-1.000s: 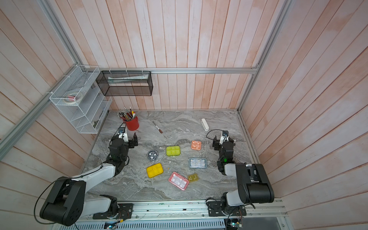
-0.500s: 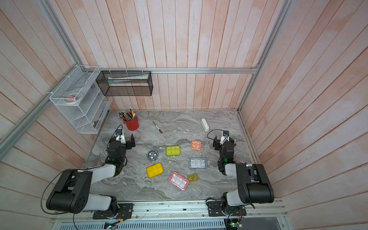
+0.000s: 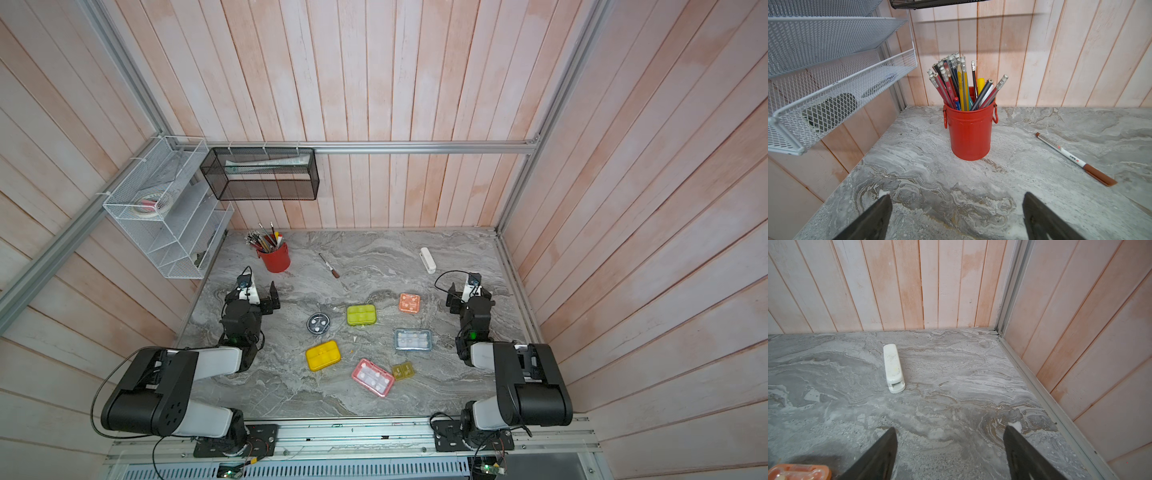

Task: Close pillboxes
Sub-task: Reset both arms

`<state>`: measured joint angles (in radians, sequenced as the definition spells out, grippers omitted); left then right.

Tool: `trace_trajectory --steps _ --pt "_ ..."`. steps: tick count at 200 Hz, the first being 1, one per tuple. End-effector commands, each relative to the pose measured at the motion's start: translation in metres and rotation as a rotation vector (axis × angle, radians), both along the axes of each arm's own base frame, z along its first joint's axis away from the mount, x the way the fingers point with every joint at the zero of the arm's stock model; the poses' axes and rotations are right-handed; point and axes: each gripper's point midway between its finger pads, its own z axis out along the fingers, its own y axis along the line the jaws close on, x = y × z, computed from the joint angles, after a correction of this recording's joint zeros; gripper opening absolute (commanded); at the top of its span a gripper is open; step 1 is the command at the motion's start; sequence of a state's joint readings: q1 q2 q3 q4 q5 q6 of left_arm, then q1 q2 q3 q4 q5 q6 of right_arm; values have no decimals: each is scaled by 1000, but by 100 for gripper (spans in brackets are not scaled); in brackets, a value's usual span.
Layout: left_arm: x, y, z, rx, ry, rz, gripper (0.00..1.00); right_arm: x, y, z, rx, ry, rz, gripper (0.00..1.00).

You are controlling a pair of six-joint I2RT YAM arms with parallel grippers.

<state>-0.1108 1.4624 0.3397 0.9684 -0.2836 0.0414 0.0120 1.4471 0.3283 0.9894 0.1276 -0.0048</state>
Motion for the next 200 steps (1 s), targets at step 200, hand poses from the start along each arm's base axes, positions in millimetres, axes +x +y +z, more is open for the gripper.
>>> trace_trajectory --steps 200 --pt "-5 4 -14 -68 -38 -80 100 -16 15 8 -11 -99 103 82"
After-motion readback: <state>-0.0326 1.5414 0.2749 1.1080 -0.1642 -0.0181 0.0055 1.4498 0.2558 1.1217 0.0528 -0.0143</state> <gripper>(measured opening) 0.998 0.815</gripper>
